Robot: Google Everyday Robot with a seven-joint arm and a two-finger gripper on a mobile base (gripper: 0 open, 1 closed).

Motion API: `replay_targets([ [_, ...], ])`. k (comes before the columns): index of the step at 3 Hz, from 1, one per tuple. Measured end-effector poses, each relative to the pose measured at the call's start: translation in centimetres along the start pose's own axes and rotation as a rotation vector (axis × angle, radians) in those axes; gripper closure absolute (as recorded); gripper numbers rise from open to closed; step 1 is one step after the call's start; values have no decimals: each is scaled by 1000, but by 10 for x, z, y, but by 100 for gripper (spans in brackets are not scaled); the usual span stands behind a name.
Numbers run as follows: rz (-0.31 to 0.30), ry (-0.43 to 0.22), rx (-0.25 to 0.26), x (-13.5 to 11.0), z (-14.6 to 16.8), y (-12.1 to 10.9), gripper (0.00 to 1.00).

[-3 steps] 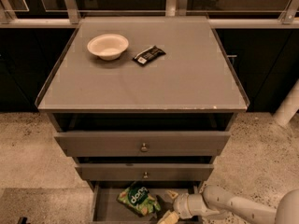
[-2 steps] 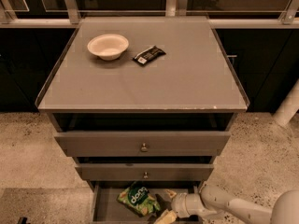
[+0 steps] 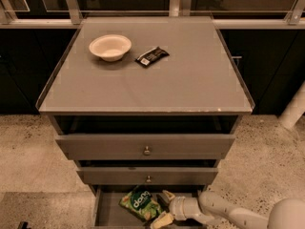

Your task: Pick green rice chip bag from bottom drawer and place on counter

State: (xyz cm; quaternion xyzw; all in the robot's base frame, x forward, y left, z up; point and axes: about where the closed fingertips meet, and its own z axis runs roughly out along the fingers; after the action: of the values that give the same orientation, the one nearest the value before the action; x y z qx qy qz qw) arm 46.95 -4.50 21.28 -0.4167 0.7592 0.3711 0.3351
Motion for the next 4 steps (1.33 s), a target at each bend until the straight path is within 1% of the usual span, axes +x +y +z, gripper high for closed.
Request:
replay_targets([
  [2,20,7,66,12,27,-14,0],
  [4,24,31,79,17,47,-21,0],
])
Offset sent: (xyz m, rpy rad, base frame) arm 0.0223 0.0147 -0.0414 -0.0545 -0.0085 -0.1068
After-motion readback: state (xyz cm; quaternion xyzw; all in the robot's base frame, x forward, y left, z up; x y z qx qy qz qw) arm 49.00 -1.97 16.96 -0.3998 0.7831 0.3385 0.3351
